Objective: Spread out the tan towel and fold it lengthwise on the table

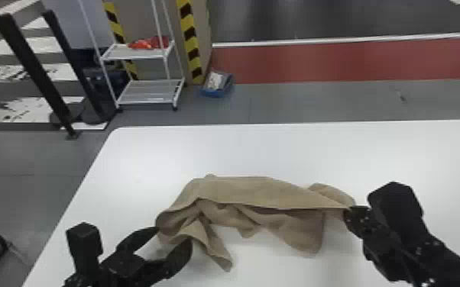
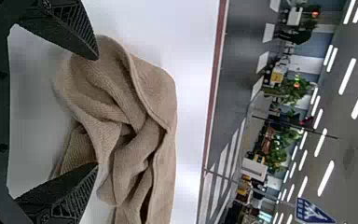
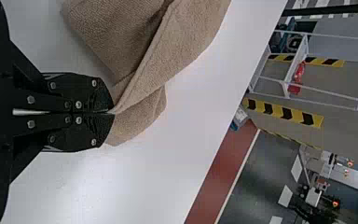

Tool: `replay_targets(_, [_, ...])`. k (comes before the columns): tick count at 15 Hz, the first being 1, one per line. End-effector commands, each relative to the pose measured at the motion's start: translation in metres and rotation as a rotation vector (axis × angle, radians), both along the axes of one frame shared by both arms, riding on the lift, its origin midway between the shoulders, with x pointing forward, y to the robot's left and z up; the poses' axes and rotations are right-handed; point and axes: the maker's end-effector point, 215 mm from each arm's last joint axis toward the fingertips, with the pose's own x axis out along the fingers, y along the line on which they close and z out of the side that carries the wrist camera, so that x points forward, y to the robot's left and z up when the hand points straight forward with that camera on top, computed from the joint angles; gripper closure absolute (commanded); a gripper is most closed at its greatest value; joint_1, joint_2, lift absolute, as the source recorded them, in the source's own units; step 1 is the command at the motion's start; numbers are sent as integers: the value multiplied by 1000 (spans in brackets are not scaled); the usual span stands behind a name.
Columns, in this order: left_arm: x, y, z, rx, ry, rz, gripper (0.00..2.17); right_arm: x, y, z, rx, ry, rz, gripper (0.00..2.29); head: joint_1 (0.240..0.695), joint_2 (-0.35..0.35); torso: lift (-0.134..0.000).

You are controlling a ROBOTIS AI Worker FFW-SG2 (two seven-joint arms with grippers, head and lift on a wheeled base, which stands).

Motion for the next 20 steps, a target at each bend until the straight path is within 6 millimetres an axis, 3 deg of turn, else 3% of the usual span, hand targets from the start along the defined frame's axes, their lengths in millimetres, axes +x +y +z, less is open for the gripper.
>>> replay_targets(1, [8,1,-7,-39,68,1,80,4,-16,1,-26,-5,-24,1305,695,133,-124])
replay_targets(4, [12,3,-8,-38,76,1,103,9,-23,5,-28,-7,-38,1301,695,109,-124])
replay_targets(6, [16,10,-11,-27,73,11,302,12,-24,6,-28,-10,-40,1305,695,104,-124])
replay_targets(8, [30,12,5,-5,-36,-3,603,14,-23,3,-23,-5,-40,1305,695,106,-124])
replay_targets(10, [34,6,15,-4,-92,-32,680,16,-21,4,-19,-6,-41,1305,695,108,-124])
replay_targets(12, [35,4,20,-6,-113,-47,1622,16,-22,3,-18,-4,-43,1305,695,106,-124])
replay_targets(13, [35,4,25,-13,-121,-51,1878,17,-27,4,-21,-6,-51,1305,695,101,-124])
replay_targets(15, [32,20,47,-39,-166,-59,1882,21,-42,6,-26,-13,-76,1305,695,96,-124])
replay_targets(17, [30,48,84,-17,-216,-56,1882,30,-64,16,-41,-34,-109,1305,695,89,-124])
replay_targets(20, [31,58,108,-4,-234,-74,1882,36,-95,23,-63,-42,-142,1305,695,93,-124])
